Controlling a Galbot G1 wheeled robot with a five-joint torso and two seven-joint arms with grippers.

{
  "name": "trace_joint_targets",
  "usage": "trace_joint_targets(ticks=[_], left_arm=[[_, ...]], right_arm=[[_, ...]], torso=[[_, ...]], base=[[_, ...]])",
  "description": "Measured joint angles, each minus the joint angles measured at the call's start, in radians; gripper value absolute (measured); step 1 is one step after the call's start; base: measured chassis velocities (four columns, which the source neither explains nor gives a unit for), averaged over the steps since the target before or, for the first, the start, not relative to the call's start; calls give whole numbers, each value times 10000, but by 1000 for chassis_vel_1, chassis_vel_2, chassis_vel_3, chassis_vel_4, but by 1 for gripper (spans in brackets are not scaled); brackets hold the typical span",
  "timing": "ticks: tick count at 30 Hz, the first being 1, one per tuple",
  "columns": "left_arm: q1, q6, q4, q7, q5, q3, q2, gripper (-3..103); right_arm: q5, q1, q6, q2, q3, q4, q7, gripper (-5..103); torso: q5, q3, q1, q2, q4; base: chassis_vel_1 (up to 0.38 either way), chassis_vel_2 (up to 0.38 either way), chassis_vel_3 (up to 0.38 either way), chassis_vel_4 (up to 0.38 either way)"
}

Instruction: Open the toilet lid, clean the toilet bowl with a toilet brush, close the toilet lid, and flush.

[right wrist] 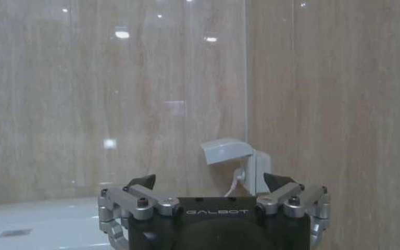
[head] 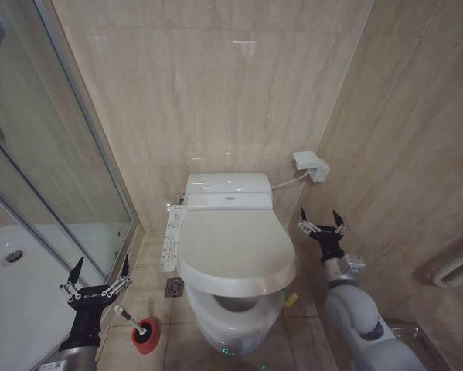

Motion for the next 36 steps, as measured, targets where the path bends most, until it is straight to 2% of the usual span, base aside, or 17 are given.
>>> trace_joint_targets(ticks=[16,23,36], left_arm=[[0,0,0,0,0,0,0,100],[0,0,0,0,0,-1,0,100],[0,0,0,0,0,0,0,100]], right_arm=[[-671,-1264,-150,915,534,910,444,100],[-854,-1540,287,1068,799,1089,-17,100],[-1569,-2035,411,1064,735,1148,-394,100]], torso=[[2,0,0,0,0],[1,0,-1,0,1],[2,0,-1,0,0]], base=[[0,0,0,0],[0,0,0,0],[0,0,0,0]])
